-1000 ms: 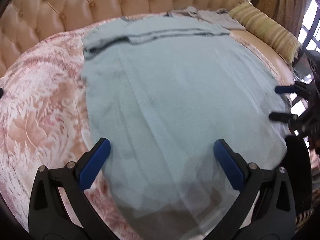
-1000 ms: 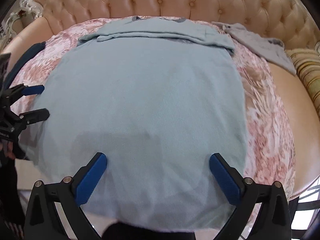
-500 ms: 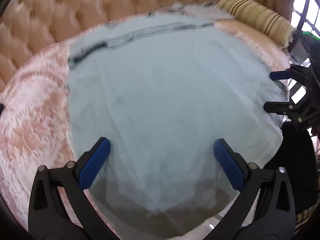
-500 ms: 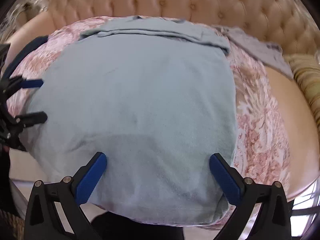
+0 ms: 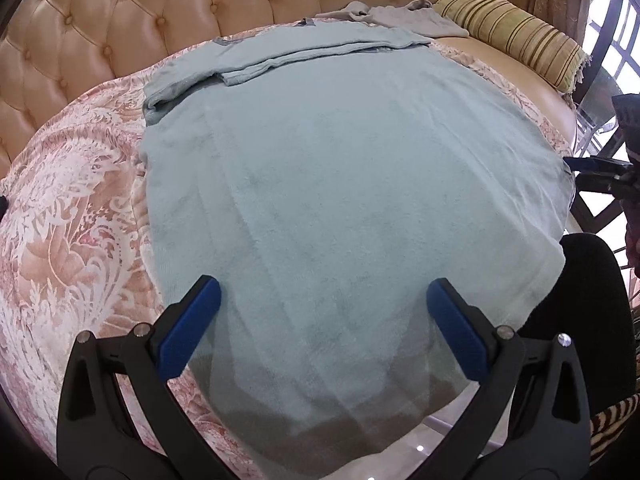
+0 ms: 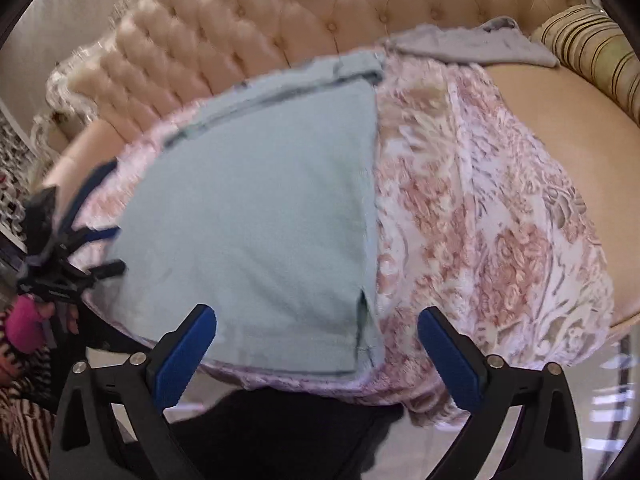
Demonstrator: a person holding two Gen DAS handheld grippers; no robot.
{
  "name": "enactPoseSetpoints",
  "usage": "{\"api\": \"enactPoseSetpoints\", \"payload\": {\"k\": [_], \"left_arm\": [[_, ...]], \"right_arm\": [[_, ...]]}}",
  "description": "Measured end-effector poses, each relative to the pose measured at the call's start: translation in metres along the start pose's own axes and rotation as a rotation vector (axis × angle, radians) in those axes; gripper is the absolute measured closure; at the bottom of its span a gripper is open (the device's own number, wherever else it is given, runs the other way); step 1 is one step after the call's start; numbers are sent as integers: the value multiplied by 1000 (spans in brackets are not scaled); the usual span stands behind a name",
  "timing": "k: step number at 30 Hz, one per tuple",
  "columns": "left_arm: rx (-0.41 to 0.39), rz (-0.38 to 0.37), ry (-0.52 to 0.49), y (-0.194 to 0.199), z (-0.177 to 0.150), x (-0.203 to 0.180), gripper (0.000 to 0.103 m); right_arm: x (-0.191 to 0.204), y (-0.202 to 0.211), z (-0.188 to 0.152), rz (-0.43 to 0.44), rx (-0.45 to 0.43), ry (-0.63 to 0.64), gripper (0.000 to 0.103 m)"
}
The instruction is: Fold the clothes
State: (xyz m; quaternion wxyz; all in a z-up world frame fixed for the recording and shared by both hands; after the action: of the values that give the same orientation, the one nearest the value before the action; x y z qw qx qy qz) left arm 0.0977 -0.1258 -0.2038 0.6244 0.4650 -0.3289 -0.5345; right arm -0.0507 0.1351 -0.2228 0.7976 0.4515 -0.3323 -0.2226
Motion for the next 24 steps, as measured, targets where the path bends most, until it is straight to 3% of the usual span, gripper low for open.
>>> {"api": "enactPoseSetpoints", "payload": {"k": [3, 7, 16, 20, 24], "left_arm": [[0, 2, 0, -1, 1, 0, 0], [0, -1, 1, -1, 0, 0, 0], [-2, -2, -6, 0, -1, 1, 0], [0, -4, -6, 0, 0, 1, 0], [0, 0, -3, 1, 0, 0, 0]], "right_arm": [[-4, 2, 2, -15, -16, -25, 27], [-11, 5, 2, -68, -14, -54, 66], [2, 7, -11, -91, 16, 0, 69], [7, 9, -12, -76, 17, 13, 90], [1, 6, -14, -81, 38, -9, 91]]}}
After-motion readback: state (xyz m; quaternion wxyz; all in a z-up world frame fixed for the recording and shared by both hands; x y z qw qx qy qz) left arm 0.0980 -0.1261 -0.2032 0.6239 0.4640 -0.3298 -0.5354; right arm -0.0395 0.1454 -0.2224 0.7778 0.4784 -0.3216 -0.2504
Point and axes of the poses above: each gripper's, at about its wrist camera, not at the fingertips, and y roughly against the way its jaws point, x to its left, z to its top, the point moved 3 cm from there along -y, roughly the way its jaws point, and after that the axes turned 11 degrees about x, right-handed, at the moved point
